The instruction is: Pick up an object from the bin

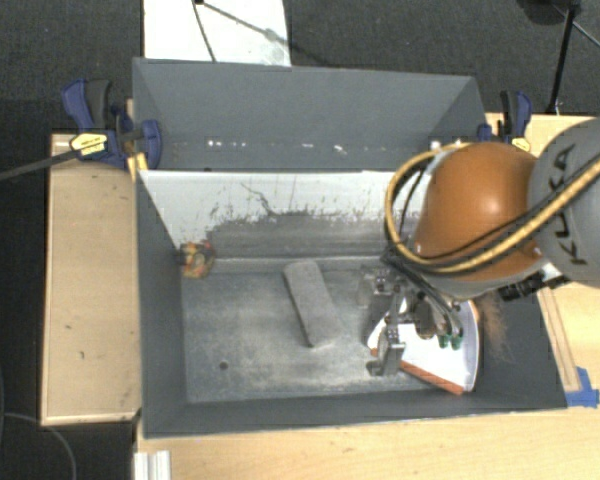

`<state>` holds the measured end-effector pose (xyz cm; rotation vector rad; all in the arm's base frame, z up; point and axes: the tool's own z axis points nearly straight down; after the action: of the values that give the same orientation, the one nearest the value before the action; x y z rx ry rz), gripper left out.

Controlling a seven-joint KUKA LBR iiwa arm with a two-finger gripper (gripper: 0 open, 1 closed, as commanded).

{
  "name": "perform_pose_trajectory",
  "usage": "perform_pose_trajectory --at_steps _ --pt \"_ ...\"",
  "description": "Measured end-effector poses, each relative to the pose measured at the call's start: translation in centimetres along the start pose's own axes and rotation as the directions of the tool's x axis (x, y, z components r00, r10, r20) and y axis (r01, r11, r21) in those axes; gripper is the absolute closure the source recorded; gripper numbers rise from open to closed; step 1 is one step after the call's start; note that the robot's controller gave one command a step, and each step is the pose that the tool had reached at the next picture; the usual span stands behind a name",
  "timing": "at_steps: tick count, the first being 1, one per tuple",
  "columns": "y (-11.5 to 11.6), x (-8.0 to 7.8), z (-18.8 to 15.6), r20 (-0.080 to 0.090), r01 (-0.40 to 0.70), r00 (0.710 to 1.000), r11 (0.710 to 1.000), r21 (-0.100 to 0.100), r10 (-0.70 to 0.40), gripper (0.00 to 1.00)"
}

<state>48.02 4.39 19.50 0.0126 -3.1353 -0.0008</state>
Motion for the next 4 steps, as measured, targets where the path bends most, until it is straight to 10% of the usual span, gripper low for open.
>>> perform_pose_trajectory --at_steps 1,3,4 --pt "0.0 -0.2 -0.4 0.008 -0.002 1.000 1.000 0.000 0.002 0.00" --pt "-6.5 -3.4 9.9 0.013 0.132 0.991 0.991 0.003 -0.132 0.00" --pt "-7.8 -2.0 11.5 0.001 0.184 0.983 0.983 0.000 -0.184 0.00"
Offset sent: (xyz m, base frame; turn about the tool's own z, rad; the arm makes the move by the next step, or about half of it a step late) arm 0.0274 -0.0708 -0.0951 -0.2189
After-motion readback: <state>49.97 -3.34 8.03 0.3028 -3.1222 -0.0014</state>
